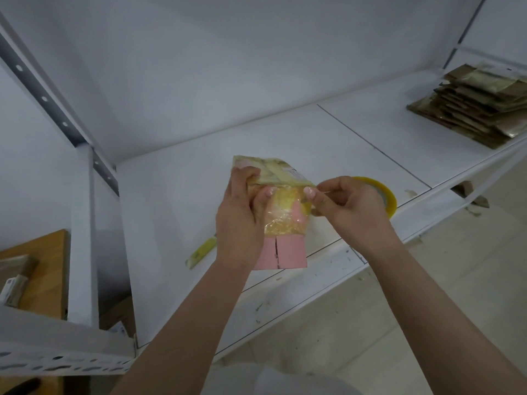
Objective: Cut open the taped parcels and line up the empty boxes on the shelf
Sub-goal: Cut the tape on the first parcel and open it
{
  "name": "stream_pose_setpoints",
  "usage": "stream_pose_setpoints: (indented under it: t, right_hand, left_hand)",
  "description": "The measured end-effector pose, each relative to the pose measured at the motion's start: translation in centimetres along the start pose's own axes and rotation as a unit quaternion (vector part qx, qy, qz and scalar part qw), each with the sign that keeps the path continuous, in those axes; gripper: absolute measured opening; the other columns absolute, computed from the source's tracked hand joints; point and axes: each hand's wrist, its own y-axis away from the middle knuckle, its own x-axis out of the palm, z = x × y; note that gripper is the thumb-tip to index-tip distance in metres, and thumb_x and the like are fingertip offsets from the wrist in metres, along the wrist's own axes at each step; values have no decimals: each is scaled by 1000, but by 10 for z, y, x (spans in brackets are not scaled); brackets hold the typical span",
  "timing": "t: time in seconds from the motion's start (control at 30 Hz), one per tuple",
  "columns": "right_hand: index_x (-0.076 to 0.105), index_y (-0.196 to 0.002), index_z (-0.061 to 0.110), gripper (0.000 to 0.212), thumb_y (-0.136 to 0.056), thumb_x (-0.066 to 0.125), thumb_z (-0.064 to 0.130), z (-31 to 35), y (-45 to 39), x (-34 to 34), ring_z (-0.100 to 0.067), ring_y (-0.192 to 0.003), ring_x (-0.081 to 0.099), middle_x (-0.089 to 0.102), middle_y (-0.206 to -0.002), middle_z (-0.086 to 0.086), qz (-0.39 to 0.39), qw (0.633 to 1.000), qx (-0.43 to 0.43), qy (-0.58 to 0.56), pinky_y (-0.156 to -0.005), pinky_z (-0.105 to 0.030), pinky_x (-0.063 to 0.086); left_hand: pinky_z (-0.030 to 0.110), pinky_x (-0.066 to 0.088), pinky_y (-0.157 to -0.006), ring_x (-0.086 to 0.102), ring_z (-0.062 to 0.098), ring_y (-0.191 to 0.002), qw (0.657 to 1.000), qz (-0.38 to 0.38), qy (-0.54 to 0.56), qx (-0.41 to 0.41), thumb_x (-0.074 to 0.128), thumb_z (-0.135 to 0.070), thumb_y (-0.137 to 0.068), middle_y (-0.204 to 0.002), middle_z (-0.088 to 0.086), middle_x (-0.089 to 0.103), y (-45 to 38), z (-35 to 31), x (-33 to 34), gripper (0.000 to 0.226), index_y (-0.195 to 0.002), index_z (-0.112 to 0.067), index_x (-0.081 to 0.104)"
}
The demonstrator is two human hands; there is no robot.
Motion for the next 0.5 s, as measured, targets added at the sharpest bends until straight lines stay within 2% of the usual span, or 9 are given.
stream_pose_setpoints:
  t: [0.07, 0.13, 0.23, 0.3, 0.37, 0.4, 0.47, 0.5]
  right_hand:
    - [68, -89, 15, 34, -83, 69, 49, 3, 2, 2, -15, -81, 70, 72, -79, 2, -13, 999, -14, 45, -78, -36, 55]
    - [65, -77, 15, 28, -88, 68, 40, 1, 2, 5, -18, -73, 69, 71, -71, 0, -27, 996, -47, 74, -72, -40, 55]
    - [61, -72, 10, 27, -91, 66, 28, -4, 1, 8, -24, -67, 66, 69, -67, -5, -48, 991, -83, 92, -67, -45, 54]
    - [61, -73, 11, 29, -92, 65, 33, -4, 2, 6, -24, -68, 66, 69, -67, -4, -44, 992, -89, 82, -68, -47, 54]
    - [62, -77, 13, 37, -90, 61, 48, -2, 4, 0, -21, -73, 70, 71, -73, -2, -14, 997, -70, 0, -72, -46, 56]
    - [65, -81, 13, 43, -89, 56, 55, -1, 5, -4, -20, -75, 71, 72, -78, -2, 0, 996, -49, -70, -73, -42, 57]
    - [69, -94, 12, 54, -88, 44, 60, -1, 5, -11, -19, -78, 73, 75, -88, -3, -7, 984, -7, -178, -75, -33, 56]
    - [69, -102, 13, 56, -90, 40, 61, -2, 5, -12, -18, -79, 73, 75, -93, -3, -22, 981, -7, -192, -77, -32, 55]
  left_hand:
    - [33, 50, -70, 62, 20, -85, 1000, -11, -13, 4, 35, -61, -88, -106, 2, 64, 0, -2, 0, 57, -124, -19, 49]
    - [29, 46, -68, 60, 17, -83, 1000, -13, -27, 10, 35, -61, -88, -108, 0, 64, 0, -4, 0, 58, -124, -18, 50]
    - [31, 48, -68, 60, 17, -83, 999, -13, -28, 12, 36, -62, -88, -108, -1, 64, 0, -6, 0, 57, -124, -19, 50]
    - [36, 52, -70, 63, 19, -82, 1000, -15, -18, 3, 36, -63, -88, -103, 0, 65, -1, -7, 0, 54, -123, -24, 49]
    - [40, 54, -68, 64, 18, -77, 1000, -19, -5, -11, 36, -64, -88, -89, -2, 66, -2, -9, -1, 50, -121, -28, 49]
    - [41, 54, -66, 64, 15, -73, 1000, -21, 3, -19, 37, -64, -88, -81, -5, 65, -2, -10, -2, 49, -120, -28, 49]
    - [39, 55, -65, 62, 8, -69, 999, -27, 19, -32, 40, -60, -90, -75, -10, 63, -5, -13, -4, 44, -119, -28, 51]
    - [36, 54, -64, 62, 8, -69, 998, -30, 27, -37, 42, -57, -92, -74, -12, 62, -6, -16, -4, 40, -118, -28, 52]
